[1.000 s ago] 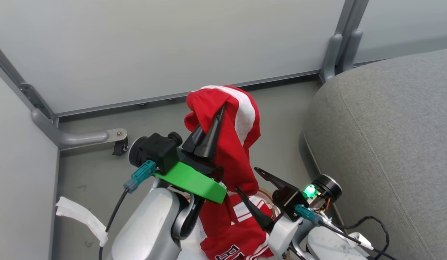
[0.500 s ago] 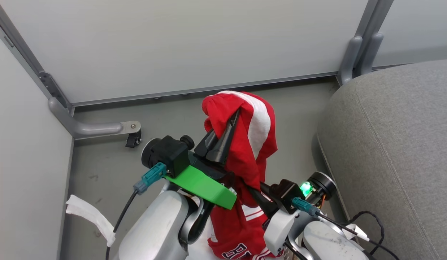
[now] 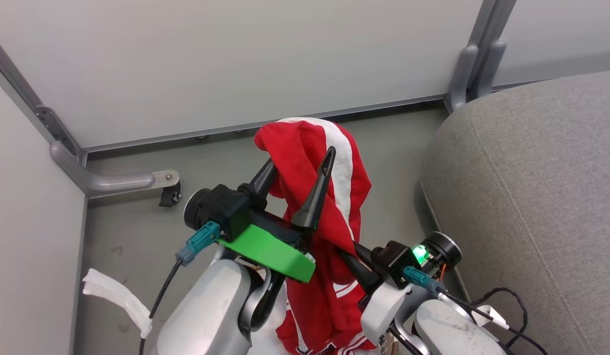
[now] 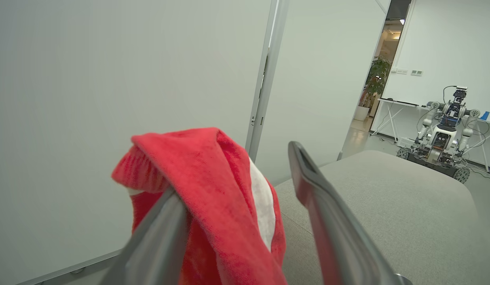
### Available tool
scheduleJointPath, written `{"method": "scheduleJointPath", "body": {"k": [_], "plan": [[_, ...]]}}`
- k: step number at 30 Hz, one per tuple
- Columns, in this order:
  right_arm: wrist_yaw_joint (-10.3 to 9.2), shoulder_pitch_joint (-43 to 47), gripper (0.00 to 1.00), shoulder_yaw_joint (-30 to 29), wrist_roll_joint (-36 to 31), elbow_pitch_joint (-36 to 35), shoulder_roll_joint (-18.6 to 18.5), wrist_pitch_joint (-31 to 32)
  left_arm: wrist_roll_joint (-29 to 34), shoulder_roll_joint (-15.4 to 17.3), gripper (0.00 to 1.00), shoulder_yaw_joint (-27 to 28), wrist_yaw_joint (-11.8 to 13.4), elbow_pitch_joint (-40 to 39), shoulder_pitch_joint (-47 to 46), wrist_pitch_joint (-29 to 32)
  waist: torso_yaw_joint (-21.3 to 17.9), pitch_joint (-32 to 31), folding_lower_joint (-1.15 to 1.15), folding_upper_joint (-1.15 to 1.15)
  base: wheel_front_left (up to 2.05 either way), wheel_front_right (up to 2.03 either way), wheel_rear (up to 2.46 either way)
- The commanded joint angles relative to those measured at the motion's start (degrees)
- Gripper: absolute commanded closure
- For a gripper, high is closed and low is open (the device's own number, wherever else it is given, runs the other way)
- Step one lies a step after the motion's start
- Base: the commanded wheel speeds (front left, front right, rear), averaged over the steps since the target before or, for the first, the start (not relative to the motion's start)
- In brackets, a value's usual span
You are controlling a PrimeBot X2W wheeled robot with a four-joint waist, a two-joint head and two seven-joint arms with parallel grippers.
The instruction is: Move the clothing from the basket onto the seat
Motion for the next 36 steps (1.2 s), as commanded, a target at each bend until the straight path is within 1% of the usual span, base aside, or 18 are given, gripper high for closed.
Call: {"method": "scheduleJointPath", "body": {"k": [1, 5, 9, 15, 20, 31, 36], "plan": [[-0.06, 0.8, 1.00, -0.5, -0.2, -0.5, -0.2, -0.1, 0.6, 0.1, 0.00, 0.4, -0.2, 0.2, 0.9, 0.0, -0.6, 0.0, 0.00, 0.00, 0.00, 0.00, 0.00], [-0.06, 1.2, 1.00, -1.2, -0.1, -1.9, -0.2, -0.1, 1.7, 0.1, 0.00, 1.2, -0.2, 1.1, 1.6, 0.0, -2.6, 0.2, 0.00, 0.00, 0.00, 0.00, 0.00], [-0.06, 1.4, 1.00, -1.6, 0.3, -3.4, -0.2, -0.1, 2.7, 0.1, 0.00, 2.1, -0.2, 2.0, 2.2, 0.0, -6.0, 0.6, 0.00, 0.00, 0.00, 0.00, 0.00], [-0.06, 1.6, 1.00, -2.3, 0.6, -5.4, -0.2, -0.1, 4.4, 0.1, 0.00, 3.2, -0.2, 4.5, 3.3, 0.0, -12.7, 1.2, 0.00, 0.00, 0.00, 0.00, 0.00], [-0.06, 2.6, 1.00, -4.4, 0.1, -6.8, -0.1, -0.1, 5.5, 0.2, 0.00, 4.0, -0.2, 6.5, 4.3, 0.0, -18.2, 1.5, 0.00, 0.00, 0.00, 0.00, 0.00], [-0.06, 3.7, 1.00, -5.6, 0.9, -9.0, -0.1, -0.1, 6.3, 0.4, 0.00, 5.5, -0.2, 7.0, 5.6, 0.0, -29.3, 2.2, 0.00, 0.00, 0.00, 0.00, 0.00], [-0.06, 5.0, 1.00, -10.0, -0.2, -11.2, -0.1, -0.1, 5.7, 0.4, 0.00, 1.9, -0.2, 7.8, 2.7, 0.0, -30.6, 4.1, 0.00, 0.00, 0.00, 0.00, 0.00]]}}
